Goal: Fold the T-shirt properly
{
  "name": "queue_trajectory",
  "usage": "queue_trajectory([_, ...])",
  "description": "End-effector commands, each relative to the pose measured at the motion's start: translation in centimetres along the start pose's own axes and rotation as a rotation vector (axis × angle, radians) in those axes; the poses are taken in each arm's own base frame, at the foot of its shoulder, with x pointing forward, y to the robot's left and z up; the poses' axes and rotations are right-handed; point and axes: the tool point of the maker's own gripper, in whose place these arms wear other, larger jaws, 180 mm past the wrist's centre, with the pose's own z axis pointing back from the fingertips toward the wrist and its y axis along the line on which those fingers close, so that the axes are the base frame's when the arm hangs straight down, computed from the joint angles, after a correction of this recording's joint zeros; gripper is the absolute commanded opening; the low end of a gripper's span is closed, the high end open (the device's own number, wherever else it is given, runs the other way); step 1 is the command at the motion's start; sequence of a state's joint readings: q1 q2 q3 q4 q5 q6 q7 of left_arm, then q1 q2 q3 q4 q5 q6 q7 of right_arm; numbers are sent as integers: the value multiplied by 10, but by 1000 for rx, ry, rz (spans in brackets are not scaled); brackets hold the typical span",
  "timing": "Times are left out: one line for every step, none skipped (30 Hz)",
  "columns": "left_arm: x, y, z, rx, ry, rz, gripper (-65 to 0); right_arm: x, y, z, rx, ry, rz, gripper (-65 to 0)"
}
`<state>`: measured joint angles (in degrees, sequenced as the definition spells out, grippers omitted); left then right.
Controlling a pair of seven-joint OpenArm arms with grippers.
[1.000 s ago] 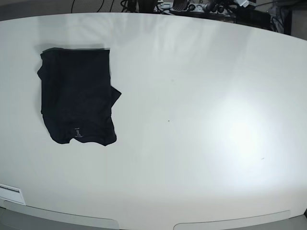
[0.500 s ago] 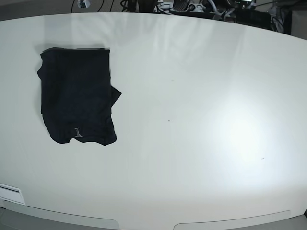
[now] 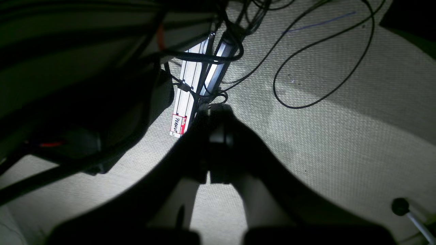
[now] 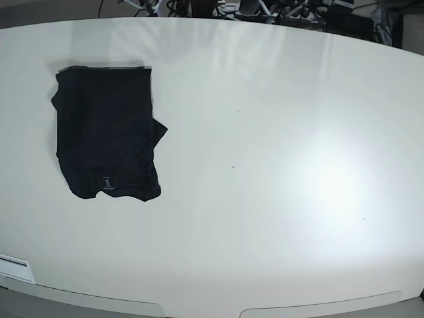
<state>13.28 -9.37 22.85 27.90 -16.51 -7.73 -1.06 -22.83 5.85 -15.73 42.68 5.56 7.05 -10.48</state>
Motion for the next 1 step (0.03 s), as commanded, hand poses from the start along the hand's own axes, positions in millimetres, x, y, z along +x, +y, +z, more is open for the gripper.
queue_trajectory([-2,-4,0,-11,1,2,-650,0,1,1,10,-9,6,-650])
